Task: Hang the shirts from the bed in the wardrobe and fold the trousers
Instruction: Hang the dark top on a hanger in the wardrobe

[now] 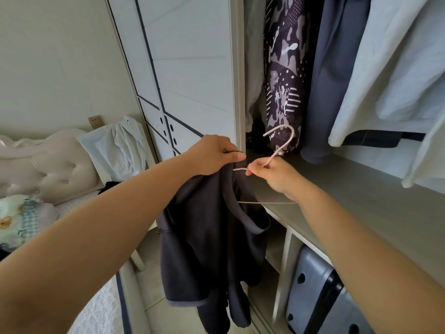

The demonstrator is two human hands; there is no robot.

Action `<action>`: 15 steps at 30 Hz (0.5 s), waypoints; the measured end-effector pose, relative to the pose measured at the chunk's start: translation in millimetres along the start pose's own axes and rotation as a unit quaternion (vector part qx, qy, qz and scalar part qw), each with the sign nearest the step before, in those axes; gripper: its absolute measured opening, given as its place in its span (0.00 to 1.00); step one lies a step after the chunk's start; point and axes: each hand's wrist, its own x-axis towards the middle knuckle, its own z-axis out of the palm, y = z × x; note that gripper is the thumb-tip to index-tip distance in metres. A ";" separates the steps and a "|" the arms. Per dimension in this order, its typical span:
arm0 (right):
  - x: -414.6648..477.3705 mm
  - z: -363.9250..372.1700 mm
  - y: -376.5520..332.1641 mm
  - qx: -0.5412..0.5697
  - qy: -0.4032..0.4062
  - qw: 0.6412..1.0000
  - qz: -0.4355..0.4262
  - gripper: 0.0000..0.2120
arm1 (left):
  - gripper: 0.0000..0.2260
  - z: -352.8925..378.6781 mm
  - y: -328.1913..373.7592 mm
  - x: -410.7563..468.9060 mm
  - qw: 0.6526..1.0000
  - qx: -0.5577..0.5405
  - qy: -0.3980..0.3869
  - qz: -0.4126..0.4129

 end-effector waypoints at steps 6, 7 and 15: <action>2.1 8.4 10.5 0.139 0.077 0.985 0.068 0.15 | 0.20 8.8 -4.1 0.7 0.983 0.182 0.004 -0.013; 1.7 9.3 11.6 0.151 0.082 0.982 0.076 0.15 | 0.22 10.9 -6.7 -1.3 0.971 0.241 0.005 -0.002; -1.1 -1.4 12.1 0.197 0.107 0.970 0.093 0.14 | 0.24 -0.6 -29.2 -13.3 0.936 0.339 0.080 0.042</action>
